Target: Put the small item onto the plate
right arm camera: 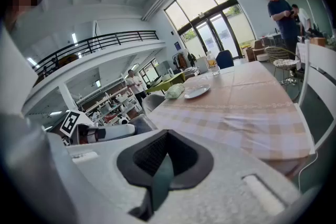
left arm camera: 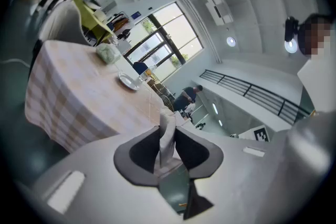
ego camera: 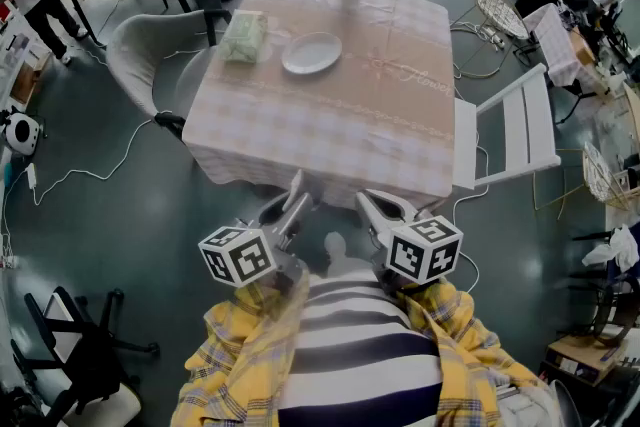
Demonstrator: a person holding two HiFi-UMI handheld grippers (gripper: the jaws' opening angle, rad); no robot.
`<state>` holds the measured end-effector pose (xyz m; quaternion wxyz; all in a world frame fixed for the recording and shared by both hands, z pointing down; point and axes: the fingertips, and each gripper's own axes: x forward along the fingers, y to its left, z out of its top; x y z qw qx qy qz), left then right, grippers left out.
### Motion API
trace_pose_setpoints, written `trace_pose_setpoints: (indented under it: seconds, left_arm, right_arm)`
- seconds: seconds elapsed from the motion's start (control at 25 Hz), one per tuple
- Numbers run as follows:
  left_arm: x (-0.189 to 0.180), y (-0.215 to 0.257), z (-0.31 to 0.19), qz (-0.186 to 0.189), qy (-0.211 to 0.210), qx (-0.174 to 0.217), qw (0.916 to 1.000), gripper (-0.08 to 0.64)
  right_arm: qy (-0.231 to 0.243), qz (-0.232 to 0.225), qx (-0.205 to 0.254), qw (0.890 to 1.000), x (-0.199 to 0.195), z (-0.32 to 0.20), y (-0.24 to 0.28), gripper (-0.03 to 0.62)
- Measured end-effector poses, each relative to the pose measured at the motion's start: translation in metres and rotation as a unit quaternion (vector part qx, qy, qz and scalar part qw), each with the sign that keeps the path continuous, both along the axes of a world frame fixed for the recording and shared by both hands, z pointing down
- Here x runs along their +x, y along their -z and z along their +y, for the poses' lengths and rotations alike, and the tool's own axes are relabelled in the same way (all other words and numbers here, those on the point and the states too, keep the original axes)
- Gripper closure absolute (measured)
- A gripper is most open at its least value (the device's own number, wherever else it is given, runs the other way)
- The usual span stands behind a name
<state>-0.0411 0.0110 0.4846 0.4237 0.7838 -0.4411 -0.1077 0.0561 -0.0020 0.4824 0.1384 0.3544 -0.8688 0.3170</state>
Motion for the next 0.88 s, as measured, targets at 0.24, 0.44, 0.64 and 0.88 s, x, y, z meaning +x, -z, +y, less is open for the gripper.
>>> trace_pose_setpoints:
  seconds: [0.24, 0.44, 0.64, 0.88]
  left_arm:
    - [0.015, 0.013, -0.020, -0.169, -0.030, 0.058, 0.9835, 0.471]
    - [0.019, 0.016, -0.026, -0.218, -0.014, 0.084, 0.9722, 0.471]
    - [0.020, 0.011, -0.022, -0.197, -0.011, 0.072, 0.9778, 0.471]
    - [0.021, 0.007, -0.017, -0.180, -0.015, 0.063, 0.9816, 0.470]
  right_arm:
    - [0.007, 0.011, 0.006, 1.000, -0.003, -0.003, 0.000, 0.592]
    - [0.008, 0.021, 0.018, 1.000, -0.004, -0.010, 0.002, 0.592]
    - [0.002, 0.021, 0.016, 1.000, -0.001, -0.011, 0.002, 0.592]
    - [-0.012, 0.019, 0.020, 1.000, -0.001, -0.013, 0.000, 0.591]
